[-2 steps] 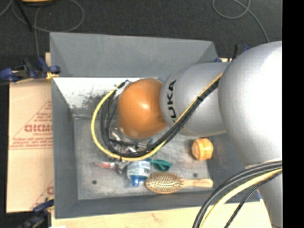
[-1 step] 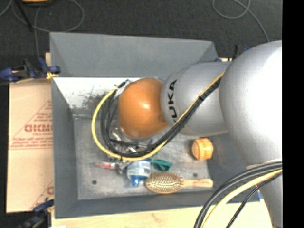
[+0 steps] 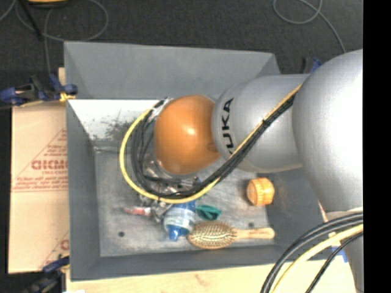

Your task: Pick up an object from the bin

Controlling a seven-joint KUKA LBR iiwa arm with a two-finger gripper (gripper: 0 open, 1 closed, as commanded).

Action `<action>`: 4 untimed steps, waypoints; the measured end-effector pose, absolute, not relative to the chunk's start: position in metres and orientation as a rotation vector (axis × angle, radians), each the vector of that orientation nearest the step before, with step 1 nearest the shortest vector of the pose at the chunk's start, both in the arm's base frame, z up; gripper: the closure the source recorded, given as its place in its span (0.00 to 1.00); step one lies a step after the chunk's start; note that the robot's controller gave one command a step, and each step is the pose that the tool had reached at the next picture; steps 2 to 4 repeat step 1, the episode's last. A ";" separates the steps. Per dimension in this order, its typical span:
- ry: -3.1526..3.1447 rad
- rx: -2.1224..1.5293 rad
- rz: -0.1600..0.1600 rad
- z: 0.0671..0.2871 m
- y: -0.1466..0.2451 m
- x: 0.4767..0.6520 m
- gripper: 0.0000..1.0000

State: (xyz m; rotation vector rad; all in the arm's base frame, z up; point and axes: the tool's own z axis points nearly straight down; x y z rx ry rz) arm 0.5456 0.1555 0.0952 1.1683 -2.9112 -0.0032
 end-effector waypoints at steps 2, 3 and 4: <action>-2.920 1.170 0.000 0.112 0.156 0.548 1.00; -2.920 1.170 0.000 0.112 0.156 0.548 1.00; -2.920 1.170 0.000 0.112 0.156 0.548 1.00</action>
Offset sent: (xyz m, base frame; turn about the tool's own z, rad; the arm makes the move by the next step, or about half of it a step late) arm 0.0001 -0.0001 0.0267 0.0000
